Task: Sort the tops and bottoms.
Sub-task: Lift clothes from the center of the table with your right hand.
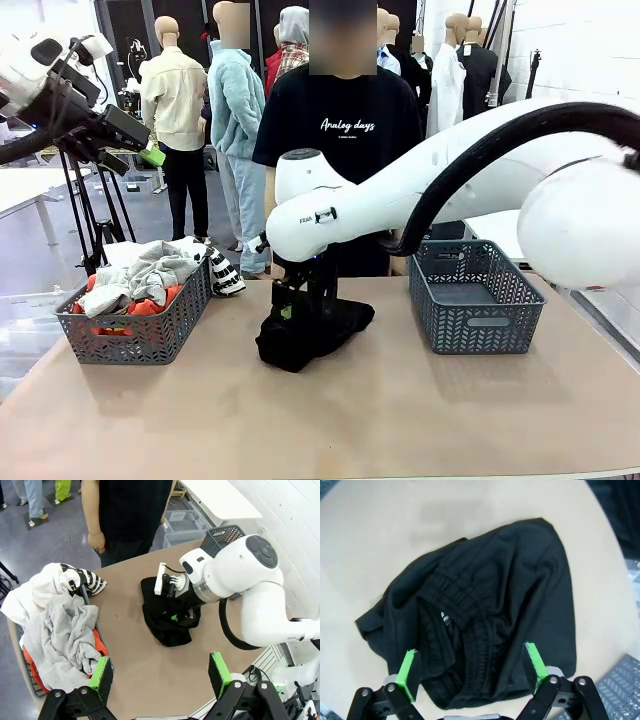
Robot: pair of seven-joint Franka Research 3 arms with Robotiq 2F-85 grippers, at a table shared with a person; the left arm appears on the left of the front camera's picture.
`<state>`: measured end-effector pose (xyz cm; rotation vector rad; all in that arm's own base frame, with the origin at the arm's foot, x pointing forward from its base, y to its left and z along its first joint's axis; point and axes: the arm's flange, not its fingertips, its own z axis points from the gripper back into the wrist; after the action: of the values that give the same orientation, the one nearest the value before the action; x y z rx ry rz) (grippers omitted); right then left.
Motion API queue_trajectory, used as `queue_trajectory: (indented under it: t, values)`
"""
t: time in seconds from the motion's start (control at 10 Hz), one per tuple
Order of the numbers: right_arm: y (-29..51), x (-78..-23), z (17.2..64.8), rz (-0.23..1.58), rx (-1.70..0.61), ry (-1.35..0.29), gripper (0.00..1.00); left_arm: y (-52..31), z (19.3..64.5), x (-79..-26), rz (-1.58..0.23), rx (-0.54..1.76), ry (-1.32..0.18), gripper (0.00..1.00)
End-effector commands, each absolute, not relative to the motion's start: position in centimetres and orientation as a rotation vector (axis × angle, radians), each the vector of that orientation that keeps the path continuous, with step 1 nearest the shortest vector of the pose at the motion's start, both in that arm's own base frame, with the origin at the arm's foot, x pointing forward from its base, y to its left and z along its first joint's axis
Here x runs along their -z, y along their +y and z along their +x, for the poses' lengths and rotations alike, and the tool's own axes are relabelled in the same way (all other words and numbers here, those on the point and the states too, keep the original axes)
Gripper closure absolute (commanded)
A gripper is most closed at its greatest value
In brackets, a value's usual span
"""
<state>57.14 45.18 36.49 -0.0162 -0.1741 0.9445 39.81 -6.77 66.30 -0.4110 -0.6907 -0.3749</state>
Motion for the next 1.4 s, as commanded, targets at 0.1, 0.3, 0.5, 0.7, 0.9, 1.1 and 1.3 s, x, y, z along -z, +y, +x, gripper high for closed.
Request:
queue_trajectory:
  t: [0.1, 0.3, 0.5, 0.7, 0.9, 1.1, 1.3]
  values:
    - [45.7, -35.8, 58.3, 0.015, -0.927, -0.091, 0.00, -6.8, 39.8, -66.3, -0.425, 0.368, -0.694, 0.00]
    - [45.6, -35.0, 58.4, 0.019, -0.922, -0.074, 0.00, -6.8, 39.8, -66.3, -0.425, 0.368, -0.694, 0.00]
    - [45.5, -33.7, 58.6, 0.020, -0.919, -0.047, 0.00, -6.8, 39.8, -66.3, -0.425, 0.368, -0.694, 0.00]
    - [45.4, -33.1, 58.7, 0.021, -0.924, -0.015, 0.00, -6.8, 39.8, -66.3, -0.425, 0.368, -0.694, 0.00]
    - [45.5, -33.1, 58.7, 0.009, -0.947, -0.002, 0.08, -6.8, 39.8, -66.3, -0.425, 0.368, -0.694, 0.00]
    - [45.5, -33.3, 58.6, 0.012, -0.949, 0.004, 0.47, -6.8, 39.8, -66.3, -0.425, 0.368, -0.694, 0.00]
    - [45.4, -33.2, 58.5, 0.020, -0.940, 0.016, 0.87, -6.8, 39.8, -66.3, -0.425, 0.368, -0.694, 0.00]
